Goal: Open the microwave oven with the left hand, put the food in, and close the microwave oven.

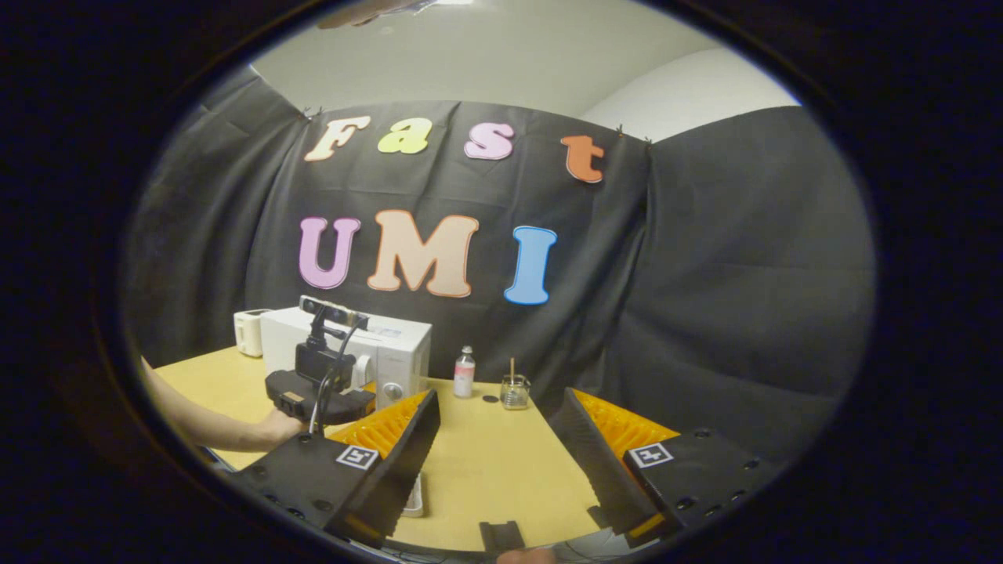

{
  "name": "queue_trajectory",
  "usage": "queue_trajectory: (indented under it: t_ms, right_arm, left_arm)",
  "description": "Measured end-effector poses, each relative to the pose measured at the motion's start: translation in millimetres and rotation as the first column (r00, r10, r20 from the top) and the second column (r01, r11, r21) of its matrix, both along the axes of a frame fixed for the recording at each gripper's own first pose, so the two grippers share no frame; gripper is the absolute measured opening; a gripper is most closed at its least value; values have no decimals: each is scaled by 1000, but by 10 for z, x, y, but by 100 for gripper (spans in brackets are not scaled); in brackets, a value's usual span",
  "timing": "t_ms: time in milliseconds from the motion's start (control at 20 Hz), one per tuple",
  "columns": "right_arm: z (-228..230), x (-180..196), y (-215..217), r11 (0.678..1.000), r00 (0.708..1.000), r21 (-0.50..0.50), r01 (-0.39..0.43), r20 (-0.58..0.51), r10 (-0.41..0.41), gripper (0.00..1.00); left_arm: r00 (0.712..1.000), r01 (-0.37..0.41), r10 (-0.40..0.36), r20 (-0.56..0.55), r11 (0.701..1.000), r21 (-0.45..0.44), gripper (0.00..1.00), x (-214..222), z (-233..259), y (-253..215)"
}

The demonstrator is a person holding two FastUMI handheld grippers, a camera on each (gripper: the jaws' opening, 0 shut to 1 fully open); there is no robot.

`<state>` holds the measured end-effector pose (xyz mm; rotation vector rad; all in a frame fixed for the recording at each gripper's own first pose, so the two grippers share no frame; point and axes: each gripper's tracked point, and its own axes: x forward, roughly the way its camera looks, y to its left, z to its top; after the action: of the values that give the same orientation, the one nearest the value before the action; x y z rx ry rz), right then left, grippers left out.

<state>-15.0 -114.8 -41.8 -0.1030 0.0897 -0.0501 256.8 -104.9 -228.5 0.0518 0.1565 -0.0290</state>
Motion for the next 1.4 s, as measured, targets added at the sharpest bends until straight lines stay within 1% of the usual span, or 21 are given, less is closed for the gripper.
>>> queue_trajectory:
  t_ms: [100, 200, 250, 300, 350, 400, 500, 550, 600, 650, 700, 750, 800, 900, 1050, 1100, 1150, 1200, 1300, 1350, 1400]
  right_arm:
    - [-25, -22, -69, 1000, 1000, 3, 16, -5, -16, 96]
    - [-57, -34, -106, 1000, 1000, 4, 26, -14, -26, 96]
    - [-74, -43, -111, 1000, 999, 4, 27, -19, -26, 96]
    - [-108, -53, -121, 1000, 999, 0, 27, -26, -27, 96]
    - [-117, -67, -129, 1000, 999, -2, 26, -31, -26, 99]
    - [-123, -72, -133, 1000, 999, -1, 27, -34, -27, 97]
    - [-134, -73, -141, 1000, 999, 2, 29, -37, -29, 97]
    - [-148, -69, -144, 1000, 999, 2, 29, -42, -29, 97]
    - [-159, -58, -146, 1000, 999, 1, 28, -44, -28, 97]
    - [-146, -50, -146, 1000, 999, 1, 28, -41, -28, 97]
    - [-147, -44, -150, 1000, 999, 0, 27, -41, -27, 97]
    - [-163, -37, -154, 1000, 999, -1, 27, -47, -27, 99]
    - [-177, -30, -166, 1000, 998, -1, 28, -50, -28, 97]
    - [-149, -20, -159, 1000, 998, 9, 29, -47, -28, 97]
    - [-148, -7, -138, 1000, 999, 3, 24, -44, -24, 97]
    - [-150, -5, -138, 1000, 999, 5, 24, -46, -24, 99]
    - [-146, -8, -138, 1000, 999, 12, 27, -47, -26, 97]
    - [-131, 3, -148, 999, 999, 20, 32, -44, -31, 97]
    - [-83, 26, -177, 999, 999, 27, 43, -33, -42, 99]
    - [-57, 40, -185, 999, 999, 27, 46, -26, -46, 96]
    - [-42, 50, -188, 998, 999, 27, 49, -20, -49, 96]
  left_arm:
    - [1000, -2, 2, -8, 1000, -2, 95, 50, -52, -44]
    - [1000, -13, 13, -18, 1000, -6, 98, 81, -109, -52]
    - [999, -23, 23, -26, 1000, -12, 95, 95, -143, -46]
    - [999, -25, 25, -32, 999, -25, 95, 115, -165, -68]
    - [999, -23, 21, -40, 999, -37, 95, 123, -185, -104]
    - [999, -22, 20, -43, 999, -40, 97, 136, -196, -106]
    - [999, -35, 34, -33, 999, -28, 92, 166, -178, -74]
    - [999, -38, 37, -35, 999, -29, 84, 173, -171, -66]
    - [999, -40, 39, -33, 999, -28, 80, 182, -173, -67]
    - [999, -45, 44, -29, 999, -23, 69, 188, -162, -58]
    - [998, -51, 51, -23, 999, -15, 63, 220, -145, -32]
    - [999, -32, 32, -38, 999, -20, 50, 200, -175, -80]
    - [998, -33, 32, -45, 999, -18, 37, 203, -189, -95]
    - [999, -26, 24, -45, 999, -29, 19, 195, -178, -95]
    - [999, 1, -3, -48, 999, -43, 2, 197, -169, -120]
    - [998, 13, -16, -60, 998, -54, 1, 190, -173, -118]
    - [997, 19, -25, -75, 997, -72, 0, 180, -185, -122]
    - [996, 27, -35, -79, 995, -91, 1, 167, -169, -125]
    - [995, 41, -47, -89, 996, -78, 0, 169, -161, -124]
    - [994, 43, -50, -94, 996, -73, 0, 170, -172, -116]
    - [994, 46, -53, -92, 996, -76, 1, 172, -165, -120]
